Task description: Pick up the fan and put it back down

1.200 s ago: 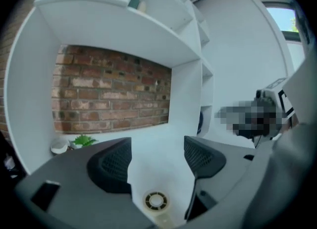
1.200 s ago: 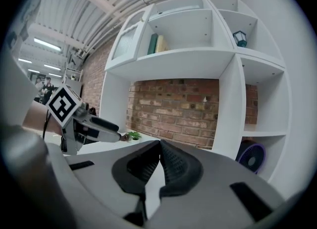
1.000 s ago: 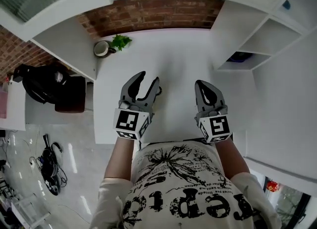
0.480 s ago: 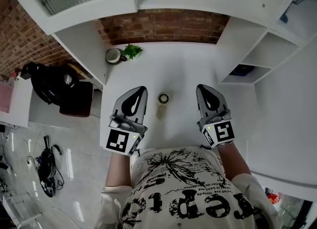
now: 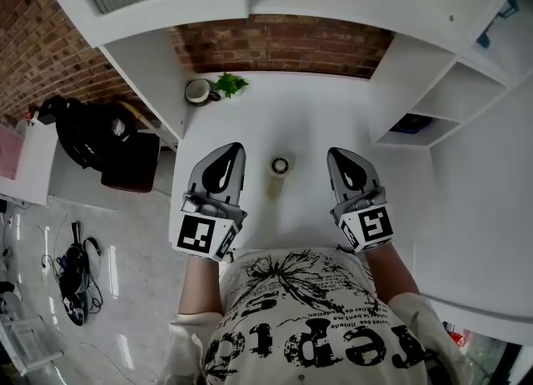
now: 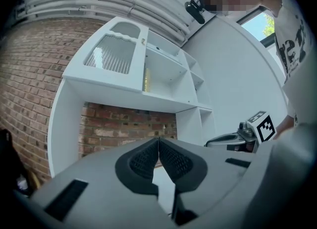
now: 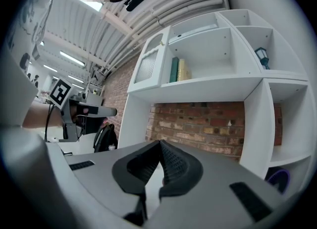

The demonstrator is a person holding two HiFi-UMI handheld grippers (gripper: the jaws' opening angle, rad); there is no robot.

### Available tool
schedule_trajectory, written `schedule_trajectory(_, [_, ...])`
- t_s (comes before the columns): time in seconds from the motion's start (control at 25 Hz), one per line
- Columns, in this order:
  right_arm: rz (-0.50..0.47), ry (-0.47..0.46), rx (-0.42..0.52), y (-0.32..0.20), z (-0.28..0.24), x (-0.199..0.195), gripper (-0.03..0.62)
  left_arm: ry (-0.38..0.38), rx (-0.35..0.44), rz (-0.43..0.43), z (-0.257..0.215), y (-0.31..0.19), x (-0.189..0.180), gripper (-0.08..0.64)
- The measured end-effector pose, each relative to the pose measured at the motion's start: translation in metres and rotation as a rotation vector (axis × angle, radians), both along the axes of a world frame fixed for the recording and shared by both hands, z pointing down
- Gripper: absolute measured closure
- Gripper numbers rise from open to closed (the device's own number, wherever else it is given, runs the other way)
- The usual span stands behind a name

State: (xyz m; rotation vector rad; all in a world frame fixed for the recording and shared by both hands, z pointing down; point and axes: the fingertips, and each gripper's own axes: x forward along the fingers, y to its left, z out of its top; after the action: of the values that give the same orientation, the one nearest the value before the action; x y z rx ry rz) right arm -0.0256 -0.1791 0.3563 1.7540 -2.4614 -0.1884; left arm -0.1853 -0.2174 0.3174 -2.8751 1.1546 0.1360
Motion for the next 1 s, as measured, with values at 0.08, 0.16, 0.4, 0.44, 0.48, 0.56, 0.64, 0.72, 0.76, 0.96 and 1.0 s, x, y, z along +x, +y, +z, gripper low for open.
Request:
schedule_trajectory(0.08, [-0.008,0.001,-0.001,0.001,0.0,-0.003,0.578,-0.011,-0.01,0.005,0.005,0.0,-0.001,0.545])
schedule_trajectory(0.16, [-0.008,0.001,0.001,0.003,0.0,-0.004,0.58,-0.021,-0.011,0.013,0.007,0.001,0.001,0.545])
schedule_trajectory(0.4, [-0.004,0.026,-0.001,0.002,-0.002,-0.007,0.58,-0.015,-0.003,0.028,0.004,0.0,0.004,0.545])
schedule_trajectory(0.44, [-0.005,0.03,-0.001,0.002,-0.002,-0.007,0.578,-0.018,-0.009,0.029,0.006,0.0,0.003,0.545])
schedule_trajectory(0.48, [-0.007,0.034,-0.002,0.002,-0.001,-0.008,0.578,-0.011,-0.013,0.028,0.006,0.0,0.002,0.545])
schedule_trajectory(0.56, [-0.007,0.04,-0.007,0.003,0.002,-0.009,0.578,-0.01,-0.018,0.021,0.007,0.0,0.0,0.545])
schedule_trajectory(0.64, [-0.005,0.038,-0.012,0.004,0.004,-0.01,0.578,-0.022,-0.025,0.015,0.011,-0.001,-0.001,0.545])
schedule_trajectory(0.72, [-0.003,0.035,-0.016,0.003,0.005,-0.011,0.578,-0.013,-0.035,0.015,0.013,-0.002,-0.001,0.545])
schedule_trajectory(0.76, [-0.001,0.034,-0.018,0.003,0.006,-0.011,0.578,-0.011,-0.038,0.017,0.013,-0.002,-0.001,0.545])
schedule_trajectory(0.96, [0.008,0.017,-0.024,-0.002,0.007,-0.012,0.578,0.02,-0.032,0.006,0.008,-0.003,-0.001,0.545])
schedule_trajectory(1.0, [0.007,0.017,-0.024,-0.003,0.008,-0.012,0.578,0.038,-0.031,0.0,0.006,-0.005,-0.001,0.545])
